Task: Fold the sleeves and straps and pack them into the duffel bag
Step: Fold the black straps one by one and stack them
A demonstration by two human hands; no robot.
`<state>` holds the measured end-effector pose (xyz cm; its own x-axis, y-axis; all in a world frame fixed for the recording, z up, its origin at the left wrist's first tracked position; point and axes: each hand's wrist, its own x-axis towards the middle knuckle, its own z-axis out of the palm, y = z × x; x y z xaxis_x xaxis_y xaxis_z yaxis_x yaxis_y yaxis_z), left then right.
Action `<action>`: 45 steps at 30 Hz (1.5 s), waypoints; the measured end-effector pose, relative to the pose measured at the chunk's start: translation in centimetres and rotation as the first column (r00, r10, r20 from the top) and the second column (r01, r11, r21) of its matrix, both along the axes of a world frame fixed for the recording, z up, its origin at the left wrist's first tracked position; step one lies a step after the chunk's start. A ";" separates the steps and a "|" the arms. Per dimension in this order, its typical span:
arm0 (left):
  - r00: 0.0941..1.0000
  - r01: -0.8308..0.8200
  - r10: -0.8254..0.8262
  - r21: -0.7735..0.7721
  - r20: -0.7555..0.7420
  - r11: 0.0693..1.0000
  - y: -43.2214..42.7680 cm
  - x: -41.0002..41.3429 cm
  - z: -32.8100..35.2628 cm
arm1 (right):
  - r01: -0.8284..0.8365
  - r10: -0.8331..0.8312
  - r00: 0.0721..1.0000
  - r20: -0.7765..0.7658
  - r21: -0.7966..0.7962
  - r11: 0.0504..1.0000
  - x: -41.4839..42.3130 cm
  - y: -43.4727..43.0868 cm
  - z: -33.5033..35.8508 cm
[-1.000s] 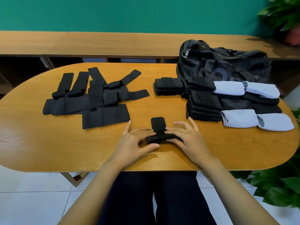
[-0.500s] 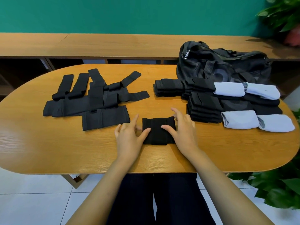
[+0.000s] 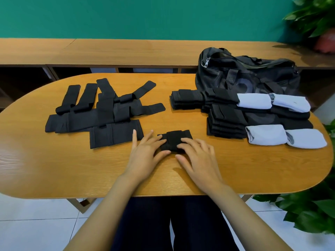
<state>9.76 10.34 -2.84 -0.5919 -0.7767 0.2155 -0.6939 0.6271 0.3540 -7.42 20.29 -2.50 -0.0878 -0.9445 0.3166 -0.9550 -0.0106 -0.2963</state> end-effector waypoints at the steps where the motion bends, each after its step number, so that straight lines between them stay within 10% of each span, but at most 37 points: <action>1: 1.000 -0.015 0.015 -0.003 0.006 1.000 -0.1 -0.3 0.1 | -0.014 0.014 0.999 -0.047 -0.007 1.000 0.4 0.0 0.0; 11: 0.981 -0.196 0.196 -0.082 -0.010 0.977 -1.2 -0.1 -0.2 | 0.090 -0.054 0.970 -0.236 0.147 0.985 1.3 -1.4 0.2; 21: 0.930 -0.358 0.356 0.000 0.089 0.934 -1.8 0.1 -1.2 | 0.218 -0.244 0.947 -0.208 -0.140 0.966 -1.9 -8.6 4.9; 28: 0.926 -0.366 0.365 -0.016 0.096 0.931 -2.1 0.1 -1.4 | 0.337 -0.286 0.889 -0.359 0.087 0.938 -3.6 -14.5 4.2; 40: 0.929 -0.353 0.354 -0.032 0.102 0.935 -2.1 0.1 -1.3 | 0.166 -0.156 0.955 -0.254 0.021 0.986 -3.1 -13.1 2.5; 45: 0.919 -0.377 0.372 -0.014 -0.128 0.926 -1.6 0.9 -0.8 | 0.064 -0.064 0.984 -0.168 -0.007 0.998 -0.4 -10.0 1.5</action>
<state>10.68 8.74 -3.65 -0.2272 -0.9264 0.3004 -0.8341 0.3443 0.4310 -7.84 10.31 -1.01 -0.0935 -0.9382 0.3333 -0.9899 0.0517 -0.1320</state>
